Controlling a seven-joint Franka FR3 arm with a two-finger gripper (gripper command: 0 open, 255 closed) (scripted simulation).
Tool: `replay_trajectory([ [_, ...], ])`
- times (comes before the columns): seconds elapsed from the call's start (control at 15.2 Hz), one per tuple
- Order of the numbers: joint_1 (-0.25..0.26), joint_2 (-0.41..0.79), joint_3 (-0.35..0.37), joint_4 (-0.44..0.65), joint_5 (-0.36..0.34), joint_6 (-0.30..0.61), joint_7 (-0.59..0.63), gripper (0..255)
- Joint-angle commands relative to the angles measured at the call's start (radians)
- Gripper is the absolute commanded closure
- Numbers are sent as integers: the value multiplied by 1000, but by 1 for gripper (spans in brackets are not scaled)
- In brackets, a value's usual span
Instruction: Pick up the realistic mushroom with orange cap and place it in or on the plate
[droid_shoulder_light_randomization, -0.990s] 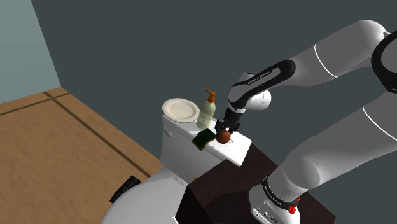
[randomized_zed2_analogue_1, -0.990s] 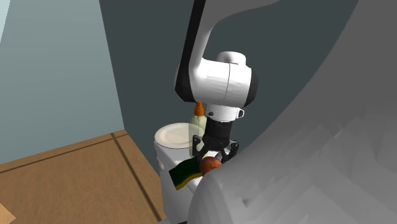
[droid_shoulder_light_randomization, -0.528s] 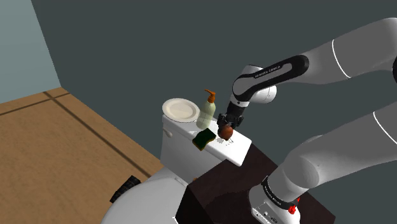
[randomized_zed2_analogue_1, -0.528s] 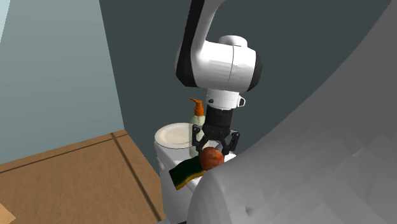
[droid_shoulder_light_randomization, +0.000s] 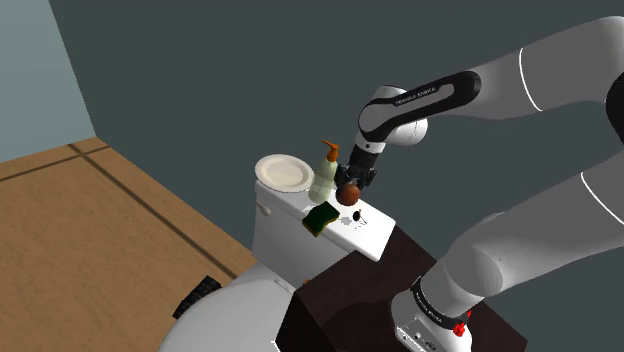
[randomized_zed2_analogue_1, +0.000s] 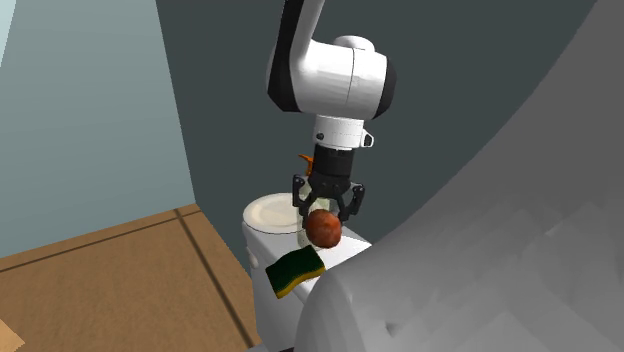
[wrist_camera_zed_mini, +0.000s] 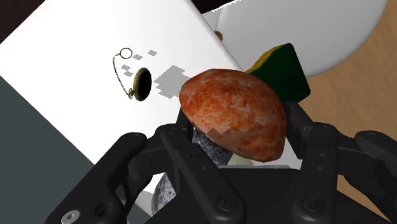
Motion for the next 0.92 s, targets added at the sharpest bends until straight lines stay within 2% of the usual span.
replay_trajectory([
  [0.0, 13, 74, 10, 78, 11, -3, 15, 255],
  [0.4, 38, 275, 35, 326, 22, -41, 63, 255],
  [0.86, 60, 505, 53, 652, 13, -127, 125, 255],
])
